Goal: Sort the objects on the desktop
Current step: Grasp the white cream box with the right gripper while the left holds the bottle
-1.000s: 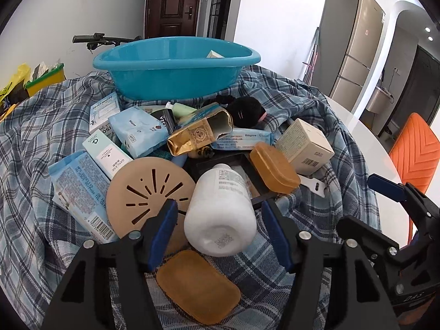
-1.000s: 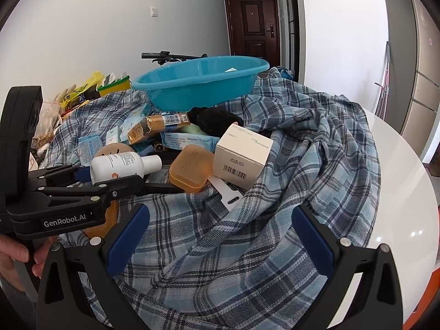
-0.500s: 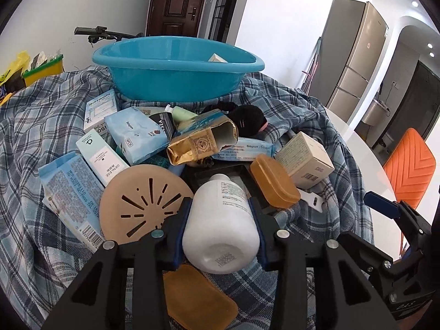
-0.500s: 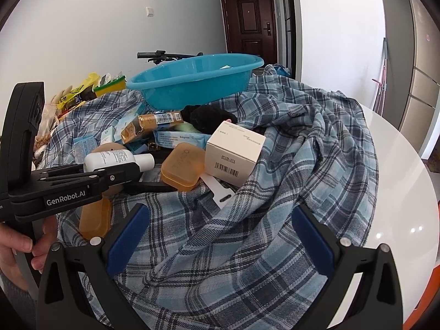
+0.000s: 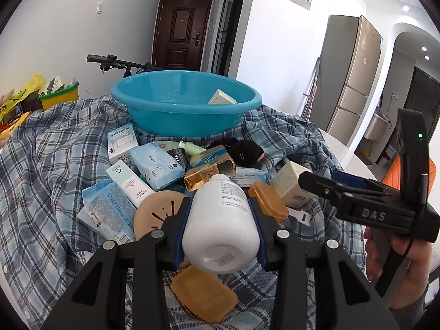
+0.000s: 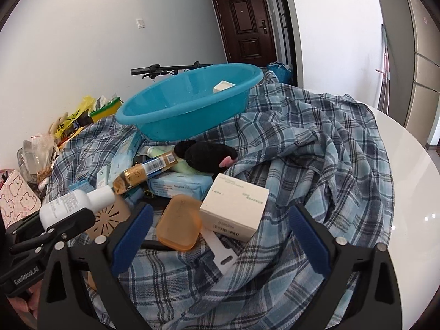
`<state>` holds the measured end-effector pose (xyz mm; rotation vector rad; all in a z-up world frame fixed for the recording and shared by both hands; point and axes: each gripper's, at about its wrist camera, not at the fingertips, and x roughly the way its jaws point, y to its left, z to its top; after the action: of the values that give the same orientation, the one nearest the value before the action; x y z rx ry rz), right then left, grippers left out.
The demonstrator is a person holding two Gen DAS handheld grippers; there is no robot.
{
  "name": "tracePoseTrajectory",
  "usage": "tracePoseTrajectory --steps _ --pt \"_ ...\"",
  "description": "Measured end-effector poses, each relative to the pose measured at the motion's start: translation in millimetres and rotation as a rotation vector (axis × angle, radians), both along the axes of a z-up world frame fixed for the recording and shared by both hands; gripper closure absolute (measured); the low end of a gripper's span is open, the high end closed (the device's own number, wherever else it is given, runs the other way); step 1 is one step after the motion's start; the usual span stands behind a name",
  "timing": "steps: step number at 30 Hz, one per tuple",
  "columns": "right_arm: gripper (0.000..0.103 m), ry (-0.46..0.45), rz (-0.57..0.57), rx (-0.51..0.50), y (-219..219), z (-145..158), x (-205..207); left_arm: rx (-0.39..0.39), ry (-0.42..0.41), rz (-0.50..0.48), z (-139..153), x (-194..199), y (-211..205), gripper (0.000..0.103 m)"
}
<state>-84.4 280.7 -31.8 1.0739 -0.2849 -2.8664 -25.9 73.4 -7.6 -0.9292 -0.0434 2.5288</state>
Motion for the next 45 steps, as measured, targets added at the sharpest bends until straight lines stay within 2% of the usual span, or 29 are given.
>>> tracePoseTrajectory --steps 2,6,11,13,16,18,28,32,34,36,39,41,43,45 --pt "0.029 -0.048 -0.036 -0.002 5 -6 -13 0.003 -0.004 0.001 0 -1 -1 0.061" --pt "0.029 -0.108 -0.047 -0.034 9 -22 -30 -0.003 -0.008 -0.007 -3 0 1 0.061" --pt "0.030 -0.138 -0.034 -0.071 11 -32 -41 -0.001 0.003 0.006 -2 1 -2 0.061" --pt "0.037 -0.144 -0.036 -0.062 10 -35 -44 0.001 0.001 0.012 -2 0 -3 0.061" --pt "0.042 -0.129 -0.025 -0.079 11 -36 -43 -0.002 0.001 0.016 -3 1 -3 0.061" --pt "0.051 -0.107 -0.011 -0.075 9 -34 -41 -0.008 0.006 0.022 -3 2 -3 0.061" --pt "0.050 0.002 -0.032 0.097 -4 -10 -5 -0.036 0.045 0.063 1 7 -7 0.061" --pt "0.049 0.011 -0.002 0.151 -14 -11 5 -0.037 0.040 0.059 0 8 -7 0.061" --pt "0.044 0.003 0.006 0.152 -12 -16 3 -0.034 0.039 0.057 0 8 -6 0.061" --pt "0.029 -0.024 0.011 0.128 -7 -20 -1 -0.033 0.042 0.056 2 9 -6 0.061" --pt "0.023 -0.018 0.014 0.089 2 -20 3 -0.030 0.044 0.059 3 10 -8 0.061" --pt "0.014 0.008 0.007 0.093 7 -16 10 -0.027 0.044 0.063 3 9 -9 0.061" --pt "0.013 0.022 0.022 0.113 9 -14 17 -0.025 0.041 0.065 3 9 -9 0.061" --pt "0.013 -0.003 0.051 0.133 10 -15 20 -0.024 0.038 0.066 2 9 -10 0.061"
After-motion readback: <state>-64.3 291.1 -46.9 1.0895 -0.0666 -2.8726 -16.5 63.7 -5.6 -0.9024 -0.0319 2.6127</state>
